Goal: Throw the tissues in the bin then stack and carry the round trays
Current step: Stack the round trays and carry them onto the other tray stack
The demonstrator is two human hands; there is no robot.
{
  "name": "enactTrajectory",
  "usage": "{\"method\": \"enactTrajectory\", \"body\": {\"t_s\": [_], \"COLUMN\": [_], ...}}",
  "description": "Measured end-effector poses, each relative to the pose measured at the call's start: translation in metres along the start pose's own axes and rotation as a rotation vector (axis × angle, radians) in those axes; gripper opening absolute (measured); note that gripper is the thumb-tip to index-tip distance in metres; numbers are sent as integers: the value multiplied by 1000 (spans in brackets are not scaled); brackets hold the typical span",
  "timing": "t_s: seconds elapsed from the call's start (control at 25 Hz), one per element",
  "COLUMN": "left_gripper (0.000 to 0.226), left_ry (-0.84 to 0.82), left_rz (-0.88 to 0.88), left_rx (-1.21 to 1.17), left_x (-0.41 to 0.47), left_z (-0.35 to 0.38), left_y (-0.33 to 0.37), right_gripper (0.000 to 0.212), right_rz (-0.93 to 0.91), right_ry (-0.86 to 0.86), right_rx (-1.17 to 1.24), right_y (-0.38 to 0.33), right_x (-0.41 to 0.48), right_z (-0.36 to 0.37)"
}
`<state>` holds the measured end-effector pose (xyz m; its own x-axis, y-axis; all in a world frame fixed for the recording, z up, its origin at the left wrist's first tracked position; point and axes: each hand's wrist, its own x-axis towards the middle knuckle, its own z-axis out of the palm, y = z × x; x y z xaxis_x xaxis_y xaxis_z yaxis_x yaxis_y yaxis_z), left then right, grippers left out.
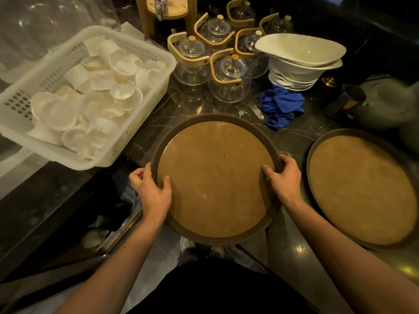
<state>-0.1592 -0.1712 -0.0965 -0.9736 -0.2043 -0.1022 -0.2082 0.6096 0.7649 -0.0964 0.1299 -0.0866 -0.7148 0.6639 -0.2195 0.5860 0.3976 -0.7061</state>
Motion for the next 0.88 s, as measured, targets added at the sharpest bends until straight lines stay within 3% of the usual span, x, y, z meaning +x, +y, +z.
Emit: {"method": "enactTrajectory", "body": {"t_s": [0.88], "left_gripper": [71], "left_ry": [-109], "left_rz": [143], "left_rx": [10], "left_x": [8], "left_z": [5], "left_y": [-26], "right_gripper": [65], "right_rz": [-82], "right_ry": [23], "right_rx": [-202], "right_y": [15], "right_x": [-27], "right_z": [18]}}
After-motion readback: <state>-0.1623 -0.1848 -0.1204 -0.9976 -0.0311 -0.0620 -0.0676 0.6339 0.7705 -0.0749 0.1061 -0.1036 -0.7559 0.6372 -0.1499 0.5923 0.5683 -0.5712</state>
